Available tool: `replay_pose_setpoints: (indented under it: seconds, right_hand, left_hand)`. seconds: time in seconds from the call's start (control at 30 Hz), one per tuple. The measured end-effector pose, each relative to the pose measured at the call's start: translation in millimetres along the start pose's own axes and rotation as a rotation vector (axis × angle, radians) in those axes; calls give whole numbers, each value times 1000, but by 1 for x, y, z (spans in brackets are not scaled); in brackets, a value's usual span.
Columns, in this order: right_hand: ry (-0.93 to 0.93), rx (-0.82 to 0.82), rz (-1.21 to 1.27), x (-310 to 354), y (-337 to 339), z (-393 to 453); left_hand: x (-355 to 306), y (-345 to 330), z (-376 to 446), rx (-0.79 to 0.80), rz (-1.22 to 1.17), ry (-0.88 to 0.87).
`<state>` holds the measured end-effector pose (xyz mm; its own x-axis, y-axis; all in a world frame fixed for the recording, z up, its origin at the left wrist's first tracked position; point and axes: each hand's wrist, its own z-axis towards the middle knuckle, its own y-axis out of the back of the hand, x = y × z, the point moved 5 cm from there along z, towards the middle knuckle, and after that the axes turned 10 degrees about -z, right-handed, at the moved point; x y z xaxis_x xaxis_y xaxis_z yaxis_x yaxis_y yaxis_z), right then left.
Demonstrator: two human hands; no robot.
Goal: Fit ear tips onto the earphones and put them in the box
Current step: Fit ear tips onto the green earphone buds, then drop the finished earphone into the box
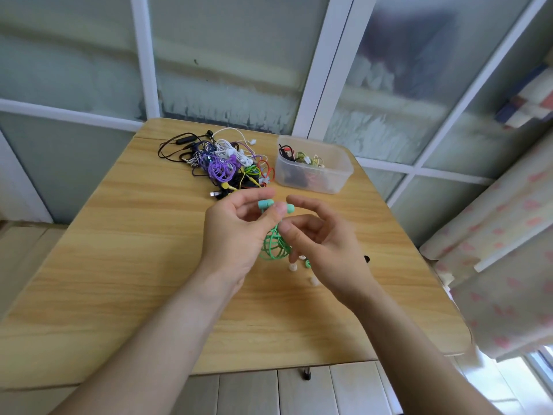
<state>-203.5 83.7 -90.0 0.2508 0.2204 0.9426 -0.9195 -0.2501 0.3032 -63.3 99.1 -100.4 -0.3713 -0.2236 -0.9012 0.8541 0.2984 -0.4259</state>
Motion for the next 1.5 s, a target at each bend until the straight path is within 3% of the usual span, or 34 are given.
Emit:
replay_pose_setpoints:
  seconds: [0.2,0.33,0.43,0.57,0.67,0.83,0.97,1.1,1.23,1.3,1.4,1.43,1.5]
  right_hand:
    - [15,-103,21,-1,-5,10]
    - [9,-144,12,-6,-8,25]
    - [123,-145,-175,1,-5,39]
    - [241,-89,-509,17,3,56]
    - [259,-115,-627,24,17,72]
    - [94,-389,-634,31,75,127]
    - [-25,-506,-757,30,120,176]
    - [-158,-458,-915,18,126,198]
    - [-337,-192,-1000,-3,108,204]
    - [-283,-222,-1031,0,101,203]
    - [36,-390,-1018,24,80,192]
    - [123,-352,-1014,31,69,190]
    - [198,-110,-1015,36,36,185]
  left_hand:
    - [-8,-12,-2,137,188,-129]
    - [-9,-20,1,229,222,-105]
    - [-6,-24,11,300,487,-98]
    - [-7,-30,19,350,507,-33]
    - [-11,-29,26,338,552,-31]
    - [-17,-15,37,248,794,-235]
    - [-10,-2,45,189,959,-267]
    - [-3,11,54,124,1113,-248]
    - [-4,21,59,90,1146,-207]
    - [-5,25,61,91,1116,-181]
    - [-5,28,61,114,1038,-166]
    - [-6,29,62,117,999,-168]
    - [-8,32,63,90,935,-188]
